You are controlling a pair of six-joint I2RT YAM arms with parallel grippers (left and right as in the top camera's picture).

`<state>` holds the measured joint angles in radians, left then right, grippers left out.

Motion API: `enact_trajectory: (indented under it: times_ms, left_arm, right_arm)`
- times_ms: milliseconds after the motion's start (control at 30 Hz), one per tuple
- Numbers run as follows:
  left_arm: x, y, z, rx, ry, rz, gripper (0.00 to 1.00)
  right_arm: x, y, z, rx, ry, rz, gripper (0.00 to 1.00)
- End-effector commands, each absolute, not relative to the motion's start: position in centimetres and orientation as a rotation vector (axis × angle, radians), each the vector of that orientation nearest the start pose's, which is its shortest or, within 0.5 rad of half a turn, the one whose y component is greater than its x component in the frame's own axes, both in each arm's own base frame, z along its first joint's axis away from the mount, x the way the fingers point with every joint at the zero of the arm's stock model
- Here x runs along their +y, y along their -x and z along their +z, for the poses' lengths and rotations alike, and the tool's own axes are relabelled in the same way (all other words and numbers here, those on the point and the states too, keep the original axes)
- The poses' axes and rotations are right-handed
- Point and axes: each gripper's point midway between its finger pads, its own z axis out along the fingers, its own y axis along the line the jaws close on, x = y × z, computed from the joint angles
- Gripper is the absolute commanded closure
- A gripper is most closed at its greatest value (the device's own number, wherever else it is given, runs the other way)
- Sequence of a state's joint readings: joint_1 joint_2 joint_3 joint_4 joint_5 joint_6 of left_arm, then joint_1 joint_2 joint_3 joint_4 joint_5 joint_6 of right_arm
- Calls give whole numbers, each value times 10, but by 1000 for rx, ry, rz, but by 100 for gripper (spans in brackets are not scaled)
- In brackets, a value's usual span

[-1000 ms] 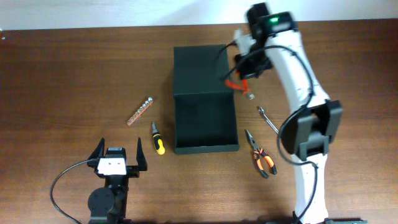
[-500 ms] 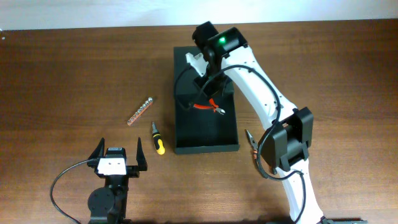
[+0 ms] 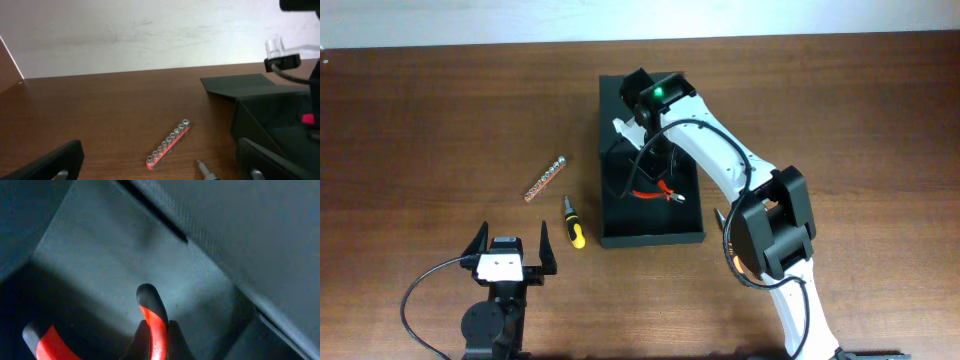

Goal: Pack container
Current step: 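Carry the cutters left into the black box and release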

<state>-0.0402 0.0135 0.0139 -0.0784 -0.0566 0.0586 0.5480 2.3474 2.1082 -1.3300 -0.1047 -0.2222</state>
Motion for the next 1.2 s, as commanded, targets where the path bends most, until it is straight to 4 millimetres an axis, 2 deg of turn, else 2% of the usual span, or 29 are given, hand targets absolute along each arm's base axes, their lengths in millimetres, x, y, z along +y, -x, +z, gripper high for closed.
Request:
enact_trajectory:
  times_ms: [0, 233, 433, 633, 900, 1033, 1167]
  left_arm:
    - [-2, -246, 157, 1646, -45, 51, 1]
    - [-2, -246, 157, 1646, -45, 51, 1]
    - [-2, -246, 157, 1646, -45, 51, 1]
    - [-2, -246, 157, 1646, -45, 51, 1]
    - [-2, -246, 157, 1646, -45, 51, 1]
    - [-2, -246, 157, 1646, -45, 51, 1]
    - [-2, -246, 157, 1646, -45, 51, 1]
  right_arm:
    - [254, -383, 66, 2871, 1197, 154, 96]
    - [255, -384, 43, 2862, 1193, 156, 96]
    - [257, -387, 33, 2844, 1187, 159, 96]
    - [257, -387, 33, 2842, 1186, 159, 96]
    - [255, -384, 34, 2857, 1191, 156, 73]
    - [255, -384, 36, 2856, 1190, 156, 72]
    - [259, -391, 55, 2828, 1181, 162, 72]
